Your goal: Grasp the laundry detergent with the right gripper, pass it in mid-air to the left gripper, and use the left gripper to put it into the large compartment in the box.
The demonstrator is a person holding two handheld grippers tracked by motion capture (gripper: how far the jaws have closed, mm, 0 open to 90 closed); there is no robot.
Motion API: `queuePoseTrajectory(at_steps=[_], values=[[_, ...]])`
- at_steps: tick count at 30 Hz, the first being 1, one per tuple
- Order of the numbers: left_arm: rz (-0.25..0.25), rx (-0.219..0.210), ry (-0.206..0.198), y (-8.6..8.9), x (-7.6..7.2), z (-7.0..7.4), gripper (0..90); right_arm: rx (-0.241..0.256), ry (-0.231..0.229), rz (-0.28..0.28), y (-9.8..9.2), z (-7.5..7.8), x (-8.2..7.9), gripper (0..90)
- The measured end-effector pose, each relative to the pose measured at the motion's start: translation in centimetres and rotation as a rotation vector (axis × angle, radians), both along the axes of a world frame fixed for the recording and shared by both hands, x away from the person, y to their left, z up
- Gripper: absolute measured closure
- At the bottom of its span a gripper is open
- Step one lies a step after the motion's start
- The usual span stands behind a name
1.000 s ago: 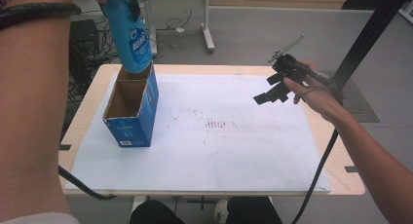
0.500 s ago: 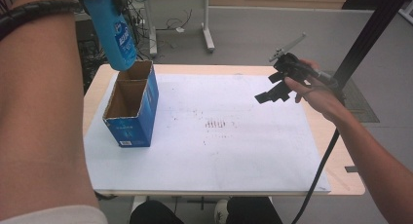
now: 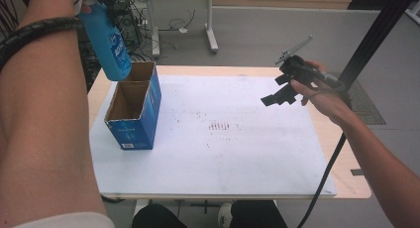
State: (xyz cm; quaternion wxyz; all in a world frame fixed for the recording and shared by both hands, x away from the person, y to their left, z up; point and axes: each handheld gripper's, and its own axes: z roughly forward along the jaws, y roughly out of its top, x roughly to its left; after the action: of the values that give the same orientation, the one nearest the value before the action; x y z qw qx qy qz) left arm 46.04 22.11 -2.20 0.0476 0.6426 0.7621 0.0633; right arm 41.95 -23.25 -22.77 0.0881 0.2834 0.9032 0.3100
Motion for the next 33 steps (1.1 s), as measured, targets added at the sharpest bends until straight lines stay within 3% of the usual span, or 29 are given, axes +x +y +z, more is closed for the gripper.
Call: queuePoseTrajectory(at_steps=[11, 33], values=[[0.009, -0.01, 0.002, 0.9, -0.1, -1.4, 36.2, -0.007, -0.012, 0.001, 0.3, 0.1, -0.1, 0.4], [0.003, -0.037, 0.057, 2.0, 0.1, -8.0, 36.3, -0.024, -0.027, 0.001, 0.5, -0.2, -0.1, 0.4]])
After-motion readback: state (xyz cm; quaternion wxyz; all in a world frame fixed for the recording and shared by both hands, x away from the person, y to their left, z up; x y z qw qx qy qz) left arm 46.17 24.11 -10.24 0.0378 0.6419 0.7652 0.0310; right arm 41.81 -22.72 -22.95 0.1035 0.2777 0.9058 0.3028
